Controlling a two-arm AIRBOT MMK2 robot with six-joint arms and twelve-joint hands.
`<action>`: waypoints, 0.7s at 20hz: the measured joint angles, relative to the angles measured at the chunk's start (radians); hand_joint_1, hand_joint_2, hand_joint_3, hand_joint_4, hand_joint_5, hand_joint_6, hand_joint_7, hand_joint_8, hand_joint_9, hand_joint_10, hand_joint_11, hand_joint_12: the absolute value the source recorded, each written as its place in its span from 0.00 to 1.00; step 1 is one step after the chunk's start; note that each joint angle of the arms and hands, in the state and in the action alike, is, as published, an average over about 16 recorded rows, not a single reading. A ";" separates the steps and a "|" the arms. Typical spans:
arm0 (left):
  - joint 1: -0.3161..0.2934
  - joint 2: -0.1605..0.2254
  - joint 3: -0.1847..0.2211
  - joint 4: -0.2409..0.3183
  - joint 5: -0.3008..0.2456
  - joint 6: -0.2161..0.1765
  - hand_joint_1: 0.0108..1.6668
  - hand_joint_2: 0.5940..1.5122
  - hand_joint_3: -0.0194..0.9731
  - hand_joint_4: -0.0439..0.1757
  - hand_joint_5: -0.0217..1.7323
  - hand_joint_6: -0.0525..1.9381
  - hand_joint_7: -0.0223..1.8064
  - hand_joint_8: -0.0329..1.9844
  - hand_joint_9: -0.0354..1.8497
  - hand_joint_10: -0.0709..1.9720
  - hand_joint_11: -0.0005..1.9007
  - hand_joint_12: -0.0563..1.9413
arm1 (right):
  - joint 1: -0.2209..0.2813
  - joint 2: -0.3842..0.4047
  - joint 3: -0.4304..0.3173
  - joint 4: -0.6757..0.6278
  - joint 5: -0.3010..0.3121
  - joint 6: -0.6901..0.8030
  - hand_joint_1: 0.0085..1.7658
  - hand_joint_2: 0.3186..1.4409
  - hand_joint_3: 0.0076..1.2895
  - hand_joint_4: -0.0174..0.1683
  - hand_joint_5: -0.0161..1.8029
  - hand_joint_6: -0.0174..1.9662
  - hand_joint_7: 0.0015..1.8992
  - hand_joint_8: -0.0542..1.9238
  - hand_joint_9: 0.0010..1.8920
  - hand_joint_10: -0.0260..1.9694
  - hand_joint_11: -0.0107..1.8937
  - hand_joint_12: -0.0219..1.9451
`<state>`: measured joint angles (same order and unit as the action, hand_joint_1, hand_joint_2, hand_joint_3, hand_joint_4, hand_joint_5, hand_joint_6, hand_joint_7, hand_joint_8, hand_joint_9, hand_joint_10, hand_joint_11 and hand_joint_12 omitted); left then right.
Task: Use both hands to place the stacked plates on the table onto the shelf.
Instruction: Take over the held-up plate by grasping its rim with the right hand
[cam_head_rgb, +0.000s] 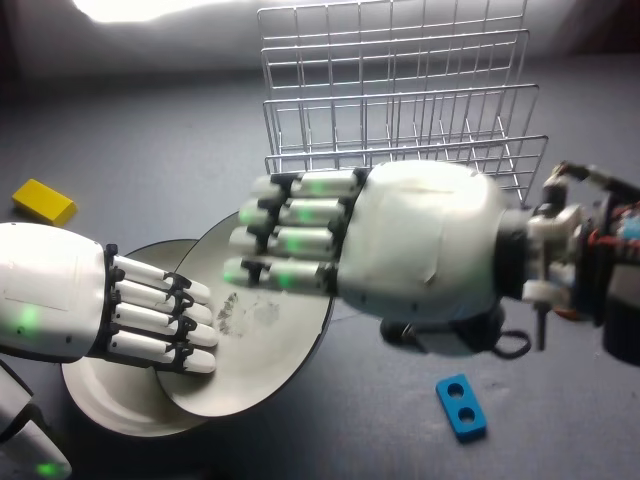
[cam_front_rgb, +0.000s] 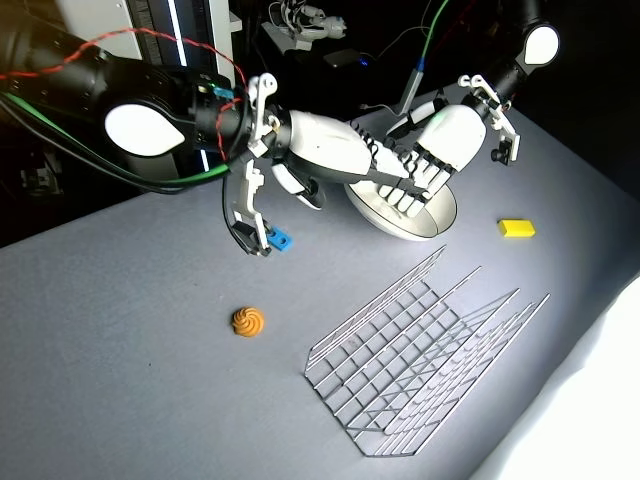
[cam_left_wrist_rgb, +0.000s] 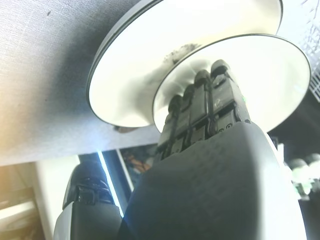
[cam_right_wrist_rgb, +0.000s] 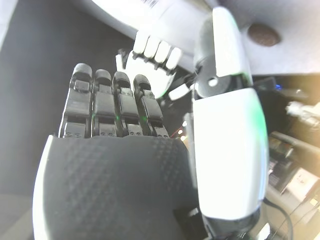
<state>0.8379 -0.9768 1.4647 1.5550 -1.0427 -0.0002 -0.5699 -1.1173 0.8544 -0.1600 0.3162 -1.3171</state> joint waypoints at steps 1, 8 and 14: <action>0.000 0.000 0.000 0.000 0.000 0.000 0.00 0.55 0.03 0.19 0.04 0.02 0.01 0.02 0.03 0.04 0.01 0.03 | -0.006 -0.018 0.013 0.000 -0.001 -0.011 0.65 0.63 0.01 0.12 0.05 0.03 0.01 0.04 0.01 0.02 0.02 0.05; 0.005 0.000 0.000 -0.005 -0.001 0.000 0.00 0.55 0.03 0.19 0.04 0.02 0.01 0.01 0.03 0.04 0.01 0.03 | -0.032 -0.131 0.095 0.000 0.013 -0.056 0.64 0.66 0.01 0.12 0.05 0.03 0.02 0.04 0.01 0.02 0.02 0.11; 0.011 0.000 -0.002 -0.009 0.000 0.000 0.00 0.55 0.03 0.19 0.04 0.02 0.01 0.01 0.03 0.04 0.01 0.03 | -0.043 -0.201 0.151 0.002 0.037 -0.060 0.60 0.68 0.01 0.12 0.11 0.03 0.08 0.04 0.08 0.03 0.02 0.31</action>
<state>0.8488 -0.9765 1.4624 1.5460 -1.0425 -0.0002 -0.6132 -1.3187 1.0058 -0.1585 0.3534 -1.3775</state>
